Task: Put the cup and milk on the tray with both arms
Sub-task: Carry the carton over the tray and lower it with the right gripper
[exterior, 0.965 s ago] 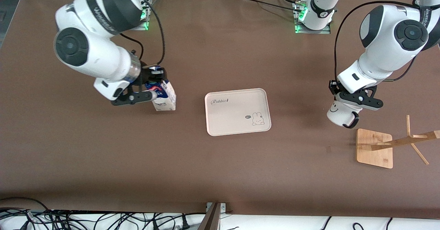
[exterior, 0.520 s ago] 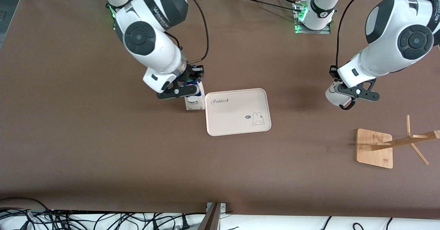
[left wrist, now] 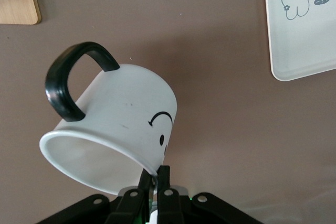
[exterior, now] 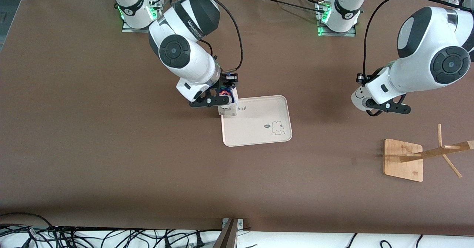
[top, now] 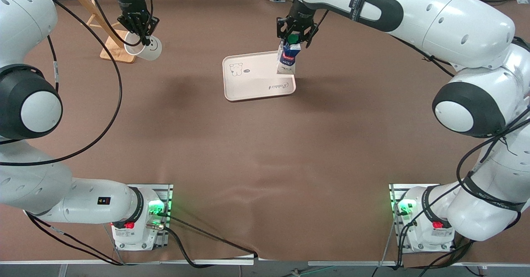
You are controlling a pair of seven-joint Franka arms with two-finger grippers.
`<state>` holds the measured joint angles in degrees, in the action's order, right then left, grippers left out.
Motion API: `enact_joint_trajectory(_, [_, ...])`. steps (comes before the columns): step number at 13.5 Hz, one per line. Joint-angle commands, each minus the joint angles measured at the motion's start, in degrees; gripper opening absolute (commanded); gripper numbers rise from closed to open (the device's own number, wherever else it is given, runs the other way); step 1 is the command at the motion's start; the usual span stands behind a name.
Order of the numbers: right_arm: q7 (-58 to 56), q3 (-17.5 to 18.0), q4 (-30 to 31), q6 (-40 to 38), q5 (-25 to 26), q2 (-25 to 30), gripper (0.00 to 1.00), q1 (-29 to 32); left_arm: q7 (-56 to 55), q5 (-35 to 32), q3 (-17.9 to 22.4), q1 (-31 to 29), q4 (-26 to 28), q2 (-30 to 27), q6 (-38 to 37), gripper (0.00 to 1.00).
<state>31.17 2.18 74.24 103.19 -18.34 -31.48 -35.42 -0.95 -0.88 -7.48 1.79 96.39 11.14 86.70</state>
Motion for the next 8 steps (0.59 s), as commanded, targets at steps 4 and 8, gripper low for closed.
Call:
enact_joint_trajectory(4, [0.29, -0.42, -7.08, -1.33, -3.98, -6.66, 0.40, -1.93, -5.80, 2.11, 0.10, 0.14, -2.43, 1.95, -6.80, 0.00])
enact_joint_trajectory(8, [-1.19, -0.86, -7.09, -1.94, -3.46, -8.86, 0.40, -2.46, -9.42, 2.99, 0.10, 0.93, -3.31, 2.48, -9.52, 0.00])
